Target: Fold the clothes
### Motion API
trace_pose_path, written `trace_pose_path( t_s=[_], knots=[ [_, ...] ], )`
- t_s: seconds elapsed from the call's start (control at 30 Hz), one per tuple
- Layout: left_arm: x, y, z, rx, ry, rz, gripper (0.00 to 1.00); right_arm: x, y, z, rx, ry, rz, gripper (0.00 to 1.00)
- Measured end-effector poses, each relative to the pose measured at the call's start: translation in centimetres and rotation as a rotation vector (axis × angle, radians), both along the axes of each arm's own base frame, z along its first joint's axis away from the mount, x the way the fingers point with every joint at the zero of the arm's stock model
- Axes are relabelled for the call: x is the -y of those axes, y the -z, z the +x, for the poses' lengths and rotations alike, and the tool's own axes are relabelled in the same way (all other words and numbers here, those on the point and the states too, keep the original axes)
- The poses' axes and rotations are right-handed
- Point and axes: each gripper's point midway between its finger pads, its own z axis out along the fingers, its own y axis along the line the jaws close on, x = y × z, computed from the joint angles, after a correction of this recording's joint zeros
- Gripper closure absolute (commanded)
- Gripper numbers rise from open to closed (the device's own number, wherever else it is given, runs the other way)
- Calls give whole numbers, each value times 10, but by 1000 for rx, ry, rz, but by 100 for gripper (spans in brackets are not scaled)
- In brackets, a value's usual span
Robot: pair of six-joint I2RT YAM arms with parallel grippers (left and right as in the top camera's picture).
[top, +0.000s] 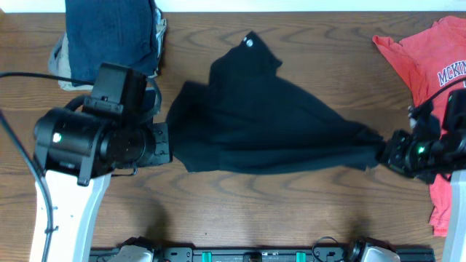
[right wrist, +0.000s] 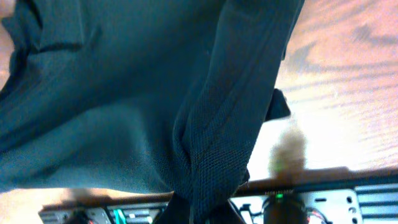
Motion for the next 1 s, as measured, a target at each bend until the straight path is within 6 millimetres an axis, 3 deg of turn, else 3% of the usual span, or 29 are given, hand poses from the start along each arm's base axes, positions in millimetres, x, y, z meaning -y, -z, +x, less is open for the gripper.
trace_pose_path(
  t_s=[0.23,0.53,0.8,1.0],
  knots=[
    [-1,-1,-2,7,-1,0,94,-28,19,-43,1,-65,50,97],
    [-1,-1,-2,6,-1,2,94,-46,46,-77,-43,-87,113,98],
    [-9,0,0,17,-17,46,94,-48,62,-82,-86,-84,135,99],
    [-10,0,0,18,-19,49,94,-43,62,-68,-41,-56,114,99]
  ],
)
